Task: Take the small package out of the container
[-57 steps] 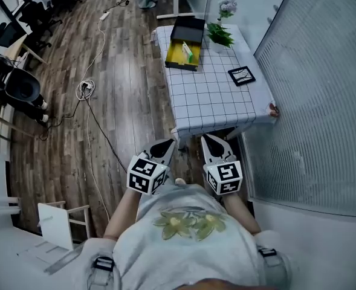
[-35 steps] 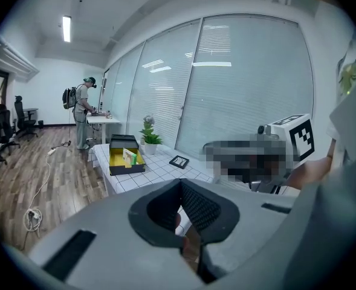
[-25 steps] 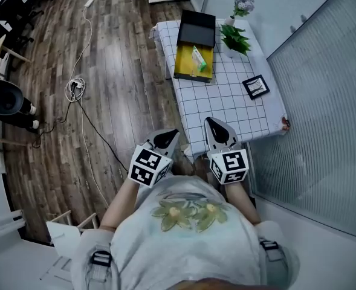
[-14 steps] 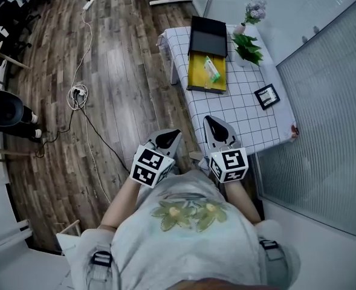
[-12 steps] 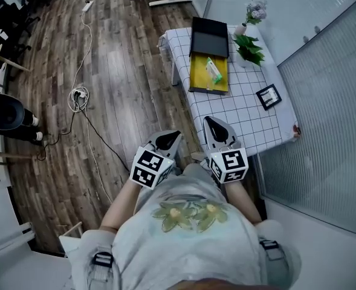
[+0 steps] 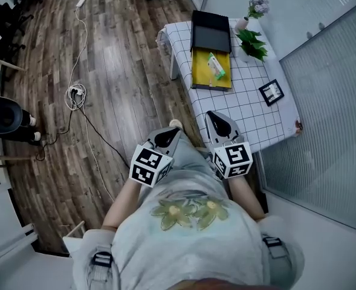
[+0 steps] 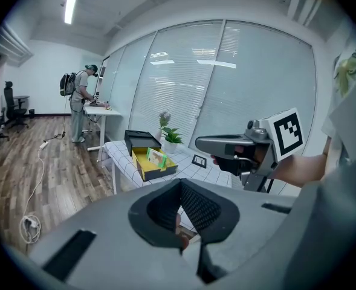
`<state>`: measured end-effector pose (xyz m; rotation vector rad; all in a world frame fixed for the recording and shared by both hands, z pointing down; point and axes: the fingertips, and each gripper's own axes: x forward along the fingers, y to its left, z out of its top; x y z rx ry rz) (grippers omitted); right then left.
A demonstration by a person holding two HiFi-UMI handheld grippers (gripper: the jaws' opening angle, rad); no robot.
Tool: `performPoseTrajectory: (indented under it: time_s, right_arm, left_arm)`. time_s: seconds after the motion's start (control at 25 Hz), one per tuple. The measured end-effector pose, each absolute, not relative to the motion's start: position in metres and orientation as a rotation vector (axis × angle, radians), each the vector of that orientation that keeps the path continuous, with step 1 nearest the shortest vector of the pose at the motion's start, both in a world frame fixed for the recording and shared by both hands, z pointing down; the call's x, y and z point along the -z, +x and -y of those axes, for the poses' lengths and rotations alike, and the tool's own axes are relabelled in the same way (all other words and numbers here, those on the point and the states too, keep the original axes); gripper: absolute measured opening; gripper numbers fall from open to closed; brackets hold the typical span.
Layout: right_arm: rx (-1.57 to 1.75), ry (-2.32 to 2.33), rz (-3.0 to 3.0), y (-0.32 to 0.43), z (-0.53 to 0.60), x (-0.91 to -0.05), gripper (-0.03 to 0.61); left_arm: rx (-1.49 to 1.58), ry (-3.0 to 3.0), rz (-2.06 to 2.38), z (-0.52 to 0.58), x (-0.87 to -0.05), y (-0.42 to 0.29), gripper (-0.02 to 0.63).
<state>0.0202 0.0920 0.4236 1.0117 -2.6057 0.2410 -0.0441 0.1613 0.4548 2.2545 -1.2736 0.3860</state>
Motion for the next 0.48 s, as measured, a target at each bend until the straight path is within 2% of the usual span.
performPoseTrajectory:
  time_s: [0.48]
  right_arm:
    - [-0.232,1.137,2.610,0.018,-0.006,-0.409,0.008]
  left_arm:
    - [-0.377,2.255,1.313,-0.082,-0.444,-0.080,0.006]
